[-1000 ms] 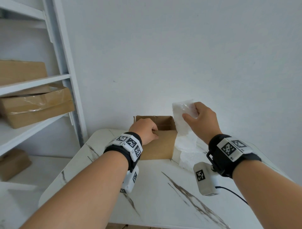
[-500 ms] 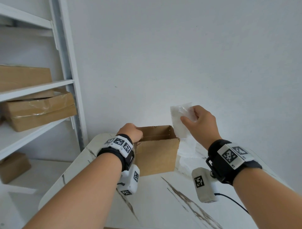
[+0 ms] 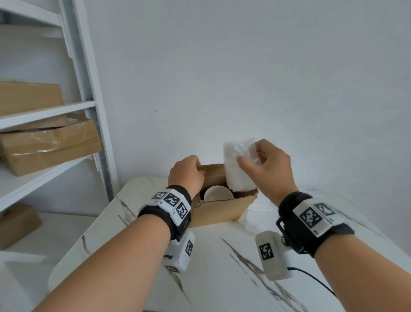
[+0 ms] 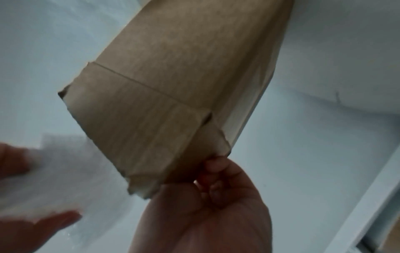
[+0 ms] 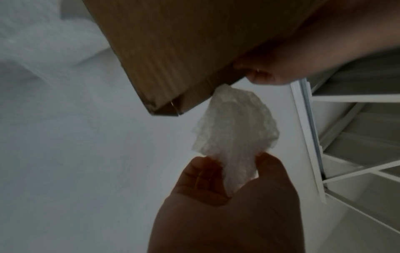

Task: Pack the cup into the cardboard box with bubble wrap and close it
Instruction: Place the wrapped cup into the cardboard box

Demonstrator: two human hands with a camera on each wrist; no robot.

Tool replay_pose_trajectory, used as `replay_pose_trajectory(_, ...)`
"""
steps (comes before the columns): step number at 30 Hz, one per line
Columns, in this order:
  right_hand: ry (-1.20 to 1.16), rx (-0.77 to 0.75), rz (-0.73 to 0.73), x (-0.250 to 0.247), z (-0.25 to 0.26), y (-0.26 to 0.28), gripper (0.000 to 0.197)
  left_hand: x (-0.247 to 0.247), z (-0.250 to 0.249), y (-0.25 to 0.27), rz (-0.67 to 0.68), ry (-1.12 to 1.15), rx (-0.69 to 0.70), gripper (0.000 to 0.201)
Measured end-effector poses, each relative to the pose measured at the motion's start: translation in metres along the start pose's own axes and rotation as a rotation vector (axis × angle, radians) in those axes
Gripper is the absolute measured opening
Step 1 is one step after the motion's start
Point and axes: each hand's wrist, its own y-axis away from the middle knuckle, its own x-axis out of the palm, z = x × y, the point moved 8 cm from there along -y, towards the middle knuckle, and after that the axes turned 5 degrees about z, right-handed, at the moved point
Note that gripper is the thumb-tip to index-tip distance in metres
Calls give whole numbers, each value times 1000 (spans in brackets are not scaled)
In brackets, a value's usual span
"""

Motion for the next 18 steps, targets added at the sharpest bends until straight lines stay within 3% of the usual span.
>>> replay_pose_trajectory(4,308,-20,109,23,-6,24,22,-3,4,12,-9,140,15,6)
replay_pose_trajectory(8,514,-17,186,31,-12,30,20,6,12,15,128,239,-44,11)
replay_pose_trajectory(14,752,177,372,33,-13,24,4,8,12,17,176,169,-18,21)
replay_pose_trajectory(18,846,178,450,47,-11,21,26,8,11,18,165,125,-3,19)
